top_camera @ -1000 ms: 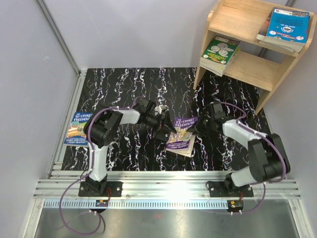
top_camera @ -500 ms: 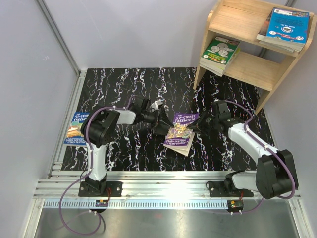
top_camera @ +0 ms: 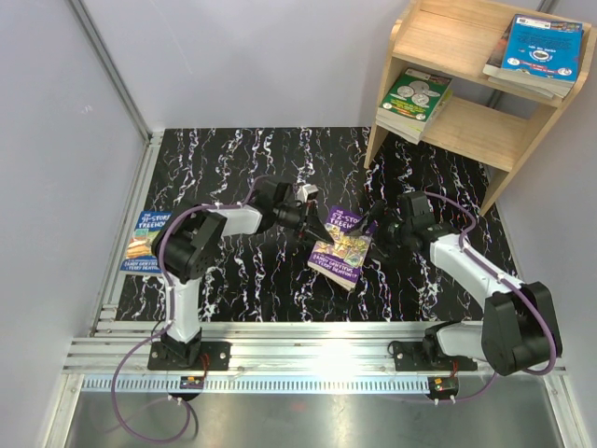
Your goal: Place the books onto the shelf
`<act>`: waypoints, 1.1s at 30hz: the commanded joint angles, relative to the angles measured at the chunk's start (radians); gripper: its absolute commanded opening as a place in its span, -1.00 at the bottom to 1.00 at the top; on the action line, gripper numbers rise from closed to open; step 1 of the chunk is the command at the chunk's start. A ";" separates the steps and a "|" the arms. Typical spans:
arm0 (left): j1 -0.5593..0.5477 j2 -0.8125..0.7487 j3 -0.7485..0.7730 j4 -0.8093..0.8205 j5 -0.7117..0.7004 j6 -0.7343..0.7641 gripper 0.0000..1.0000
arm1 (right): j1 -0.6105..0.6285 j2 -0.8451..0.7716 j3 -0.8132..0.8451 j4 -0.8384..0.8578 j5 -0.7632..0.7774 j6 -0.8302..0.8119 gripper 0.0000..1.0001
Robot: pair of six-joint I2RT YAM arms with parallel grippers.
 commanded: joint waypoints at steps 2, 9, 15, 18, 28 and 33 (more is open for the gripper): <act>-0.004 -0.132 0.088 0.034 0.036 -0.042 -1.00 | 0.009 -0.034 0.108 -0.111 0.047 -0.093 0.99; 0.013 -0.177 0.150 0.251 0.041 -0.295 -1.00 | -0.021 -0.117 0.091 -0.135 0.026 -0.107 0.99; 0.027 -0.151 0.153 0.727 0.019 -0.706 -1.00 | -0.075 -0.195 0.157 -0.151 -0.006 -0.081 1.00; 0.035 -0.101 0.160 1.021 -0.023 -0.952 -1.00 | -0.115 -0.226 0.180 -0.139 -0.041 -0.044 0.99; 0.038 -0.136 0.139 0.855 -0.034 -0.804 -1.00 | -0.129 -0.301 0.128 0.037 -0.147 0.167 0.10; 0.038 -0.172 0.176 0.488 -0.031 -0.523 -1.00 | -0.129 -0.332 0.113 0.043 -0.153 0.184 -0.54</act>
